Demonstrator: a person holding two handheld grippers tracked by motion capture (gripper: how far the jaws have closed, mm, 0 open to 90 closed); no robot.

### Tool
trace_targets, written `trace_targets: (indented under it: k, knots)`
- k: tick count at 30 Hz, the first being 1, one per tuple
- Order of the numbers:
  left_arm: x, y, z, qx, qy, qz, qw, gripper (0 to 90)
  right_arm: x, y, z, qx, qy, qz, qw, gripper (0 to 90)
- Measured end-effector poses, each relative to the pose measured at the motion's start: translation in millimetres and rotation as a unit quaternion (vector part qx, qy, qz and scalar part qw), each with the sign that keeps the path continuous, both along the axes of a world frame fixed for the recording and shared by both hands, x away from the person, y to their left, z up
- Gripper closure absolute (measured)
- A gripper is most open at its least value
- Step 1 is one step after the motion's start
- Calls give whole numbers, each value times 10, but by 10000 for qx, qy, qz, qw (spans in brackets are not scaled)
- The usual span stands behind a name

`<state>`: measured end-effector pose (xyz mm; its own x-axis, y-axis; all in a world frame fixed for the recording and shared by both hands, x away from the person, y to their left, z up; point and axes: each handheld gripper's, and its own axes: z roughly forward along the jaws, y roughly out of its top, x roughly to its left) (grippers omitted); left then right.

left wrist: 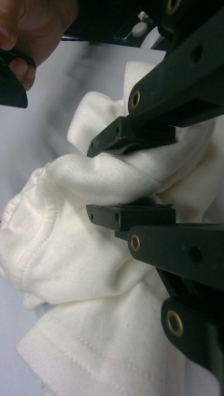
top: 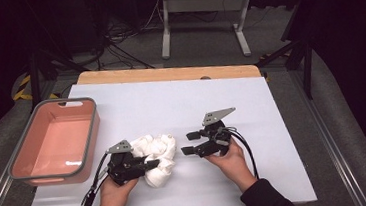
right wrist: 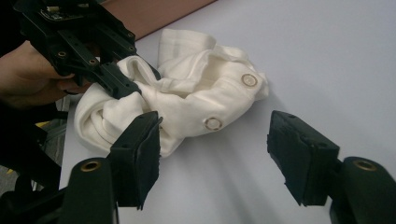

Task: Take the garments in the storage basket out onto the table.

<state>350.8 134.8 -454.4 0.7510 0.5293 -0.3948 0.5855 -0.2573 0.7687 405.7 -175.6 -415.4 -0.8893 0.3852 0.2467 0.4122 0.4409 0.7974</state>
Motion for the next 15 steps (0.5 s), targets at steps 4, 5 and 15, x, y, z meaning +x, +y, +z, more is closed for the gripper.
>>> trace_targets:
  k: [4, 5, 15]
  knots:
    - [0, 6, -2, -24, 23, 5, 10000, 694, 31, 59, -54, -101, 50, 38, 9999, 362]
    - [0, 6, -2, -24, 23, 5, 10000, 699, 39, 69, -63, -118, 54, 36, 9999, 362]
    - [-54, 20, 3, -17, -113, 20, 9999, 713, 173, 262, -93, -87, 57, 4, 9999, 368]
